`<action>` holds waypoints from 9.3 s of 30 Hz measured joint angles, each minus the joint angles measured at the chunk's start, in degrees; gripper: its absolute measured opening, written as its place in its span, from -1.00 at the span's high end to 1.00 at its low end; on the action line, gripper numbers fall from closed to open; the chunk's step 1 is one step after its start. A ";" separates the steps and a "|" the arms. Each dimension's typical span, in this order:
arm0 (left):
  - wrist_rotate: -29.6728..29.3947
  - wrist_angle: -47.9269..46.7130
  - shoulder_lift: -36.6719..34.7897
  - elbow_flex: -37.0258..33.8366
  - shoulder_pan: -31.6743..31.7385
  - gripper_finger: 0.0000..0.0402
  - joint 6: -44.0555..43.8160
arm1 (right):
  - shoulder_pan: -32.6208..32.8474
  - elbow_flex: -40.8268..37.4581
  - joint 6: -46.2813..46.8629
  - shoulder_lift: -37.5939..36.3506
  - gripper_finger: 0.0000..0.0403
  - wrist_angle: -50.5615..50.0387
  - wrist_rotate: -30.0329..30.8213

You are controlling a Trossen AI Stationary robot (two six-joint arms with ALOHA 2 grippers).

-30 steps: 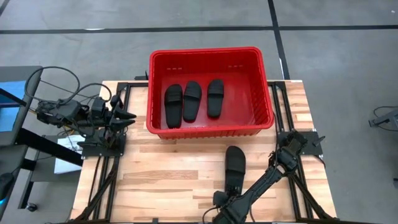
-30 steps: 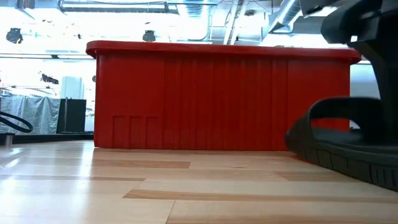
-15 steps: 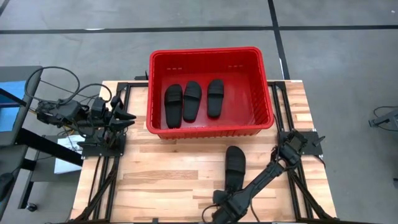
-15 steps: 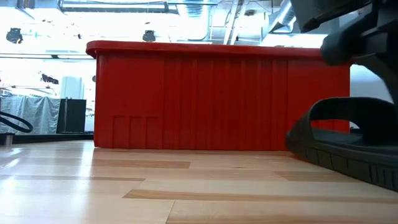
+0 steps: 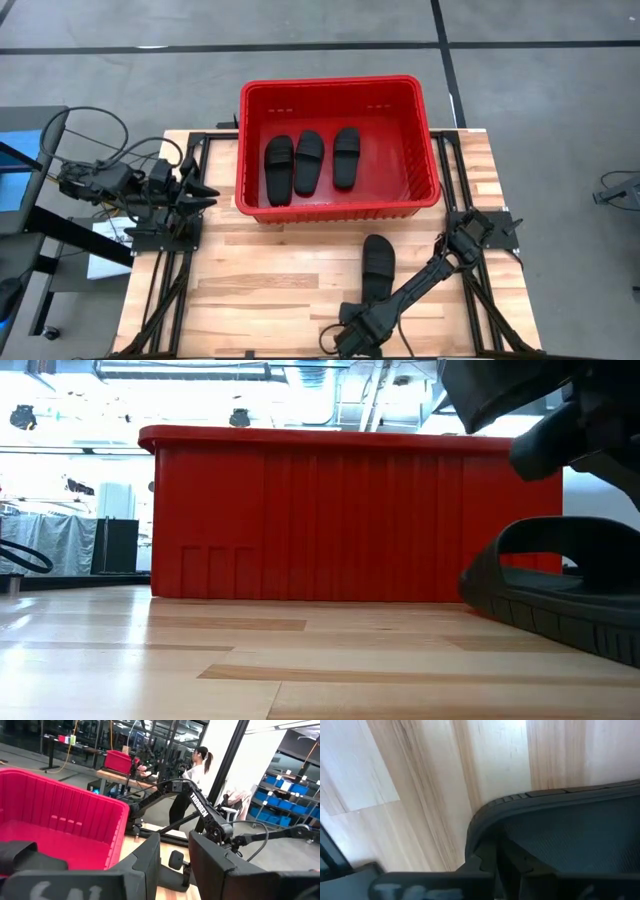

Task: Pick and place slides into bin
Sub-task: Put the black slide into the red container, then return to Home Position

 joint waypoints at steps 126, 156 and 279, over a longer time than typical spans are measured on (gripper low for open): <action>1.58 -8.25 0.04 0.00 -0.01 0.53 -0.90 | 0.00 0.15 -19.62 -45.70 1.00 12.33 30.25; 0.24 -12.28 0.02 0.00 0.00 0.53 0.55 | -48.14 0.17 -53.22 -46.76 1.00 -14.14 16.99; -10.13 -0.19 -1.89 -0.02 0.00 0.53 12.66 | -54.98 -18.40 -41.29 -77.12 0.70 35.90 11.01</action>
